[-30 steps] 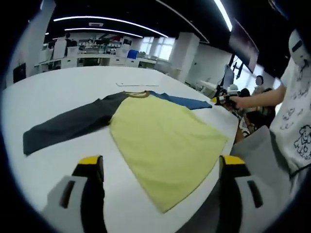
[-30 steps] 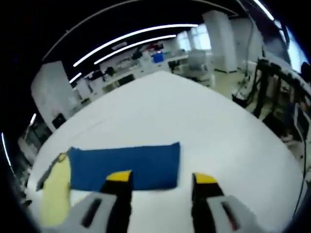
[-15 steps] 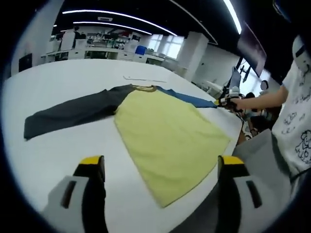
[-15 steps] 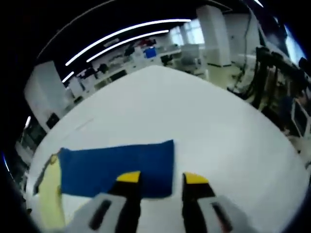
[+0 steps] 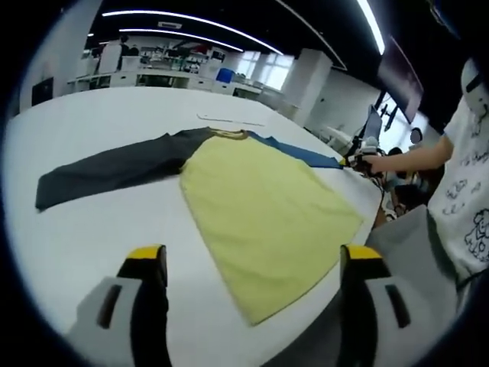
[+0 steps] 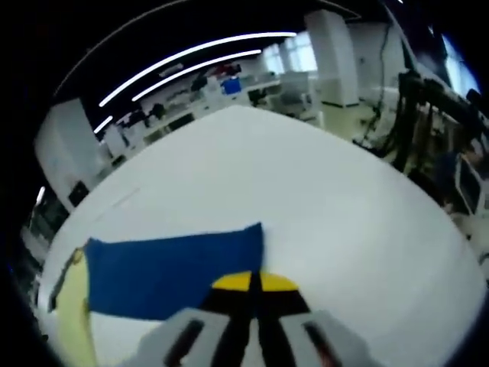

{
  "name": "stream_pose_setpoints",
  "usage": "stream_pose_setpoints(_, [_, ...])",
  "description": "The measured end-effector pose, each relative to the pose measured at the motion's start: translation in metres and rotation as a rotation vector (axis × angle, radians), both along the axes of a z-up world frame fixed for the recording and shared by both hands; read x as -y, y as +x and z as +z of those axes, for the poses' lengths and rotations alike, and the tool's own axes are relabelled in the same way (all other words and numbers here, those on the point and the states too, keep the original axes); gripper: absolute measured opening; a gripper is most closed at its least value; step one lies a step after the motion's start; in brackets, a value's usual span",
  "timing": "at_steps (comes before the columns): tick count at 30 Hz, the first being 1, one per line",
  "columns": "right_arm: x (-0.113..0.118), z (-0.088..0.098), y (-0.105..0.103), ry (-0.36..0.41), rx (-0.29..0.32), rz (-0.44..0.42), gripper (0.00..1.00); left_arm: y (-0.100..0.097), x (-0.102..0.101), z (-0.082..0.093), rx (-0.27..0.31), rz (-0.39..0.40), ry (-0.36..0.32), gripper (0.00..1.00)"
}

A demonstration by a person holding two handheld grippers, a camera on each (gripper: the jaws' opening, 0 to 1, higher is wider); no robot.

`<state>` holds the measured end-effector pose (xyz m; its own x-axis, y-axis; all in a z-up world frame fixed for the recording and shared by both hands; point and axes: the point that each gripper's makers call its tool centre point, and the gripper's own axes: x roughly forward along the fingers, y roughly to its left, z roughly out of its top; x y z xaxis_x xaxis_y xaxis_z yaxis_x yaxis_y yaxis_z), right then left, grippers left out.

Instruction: Fold the garment on the visible template until the final outline fits inside the template.

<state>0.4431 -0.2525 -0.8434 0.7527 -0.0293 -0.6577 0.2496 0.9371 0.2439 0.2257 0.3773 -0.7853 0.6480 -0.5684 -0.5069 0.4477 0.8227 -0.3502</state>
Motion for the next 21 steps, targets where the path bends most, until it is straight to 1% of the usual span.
stream_pose_setpoints(3, [0.0,-0.003,0.004,-0.014,-0.006,0.013,0.0,0.001,0.003,0.0,-0.001,0.003,0.001,0.91])
stream_pose_setpoints(5, [0.001,-0.006,0.006,-0.039,-0.016,0.026,0.0,0.002,0.003,-0.001,-0.001,0.005,-0.001,0.91])
stream_pose_setpoints(7, [0.005,-0.007,0.009,-0.035,-0.016,0.026,0.0,0.002,0.007,0.0,0.001,0.005,-0.003,0.91])
stream_pose_setpoints(9, [0.01,-0.007,0.014,-0.028,-0.013,0.02,0.0,0.002,0.007,-0.001,0.001,0.002,-0.001,0.9])
stream_pose_setpoints(12, [0.018,-0.002,0.024,-0.013,0.012,0.012,0.0,0.002,0.01,0.0,0.005,0.001,-0.003,0.9])
stream_pose_setpoints(13, [0.017,0.0,0.024,-0.011,0.016,0.013,0.0,0.001,0.012,0.001,0.007,0.001,-0.003,0.9])
stream_pose_setpoints(15, [0.007,0.009,0.022,-0.003,0.036,0.024,0.0,0.002,0.015,0.003,0.015,-0.002,-0.002,0.9])
stream_pose_setpoints(17, [-0.004,0.019,0.022,0.016,0.061,0.04,0.0,0.003,0.013,0.004,0.018,-0.002,-0.008,0.9])
stream_pose_setpoints(20, [-0.022,0.031,0.027,0.041,0.095,0.09,0.0,0.005,0.013,0.005,0.036,-0.004,-0.009,0.91])
stream_pose_setpoints(21, [-0.03,0.037,0.031,0.055,0.108,0.116,0.0,0.006,0.013,0.006,0.039,-0.005,-0.011,0.91])
